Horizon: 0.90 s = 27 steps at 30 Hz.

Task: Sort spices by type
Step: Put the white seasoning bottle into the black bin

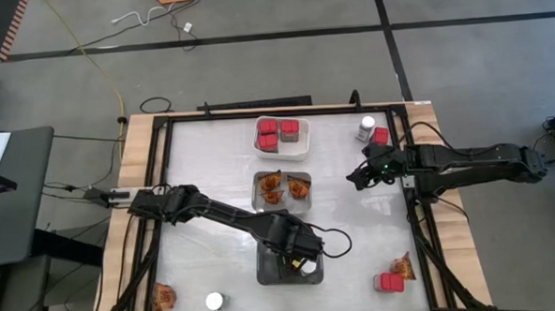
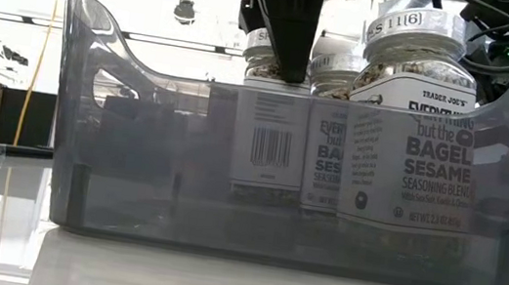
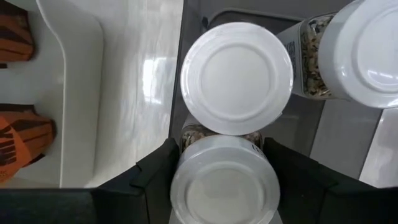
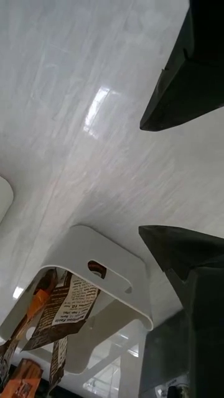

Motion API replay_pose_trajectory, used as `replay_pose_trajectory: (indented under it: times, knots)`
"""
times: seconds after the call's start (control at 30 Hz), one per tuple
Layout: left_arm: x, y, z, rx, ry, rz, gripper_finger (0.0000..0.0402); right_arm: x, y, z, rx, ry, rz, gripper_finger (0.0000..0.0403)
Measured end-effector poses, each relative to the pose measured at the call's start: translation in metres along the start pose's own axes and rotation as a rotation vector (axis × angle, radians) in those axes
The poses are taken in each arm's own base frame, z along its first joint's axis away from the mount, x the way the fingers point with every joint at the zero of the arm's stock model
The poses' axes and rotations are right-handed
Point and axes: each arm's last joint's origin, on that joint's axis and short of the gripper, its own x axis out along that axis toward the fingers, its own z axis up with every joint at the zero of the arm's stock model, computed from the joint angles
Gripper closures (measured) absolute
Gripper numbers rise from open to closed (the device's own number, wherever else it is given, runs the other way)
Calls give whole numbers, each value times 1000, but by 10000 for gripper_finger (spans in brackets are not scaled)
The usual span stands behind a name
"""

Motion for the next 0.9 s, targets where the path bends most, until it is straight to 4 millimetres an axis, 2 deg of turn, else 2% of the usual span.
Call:
replay_pose_trajectory:
  times: [0.13,0.43,0.6,0.9]
  knots:
    - [0,0,0,6,0,1,185,0,0,0,0,0,0,117]
    - [-1,2,1,-1,-4,8,146,0,0,0,0,0,0,117]
    - [-1,8,3,-48,5,13,141,0,0,0,0,0,0,117]
    - [-16,11,3,-63,-1,10,140,0,0,0,0,0,0,117]
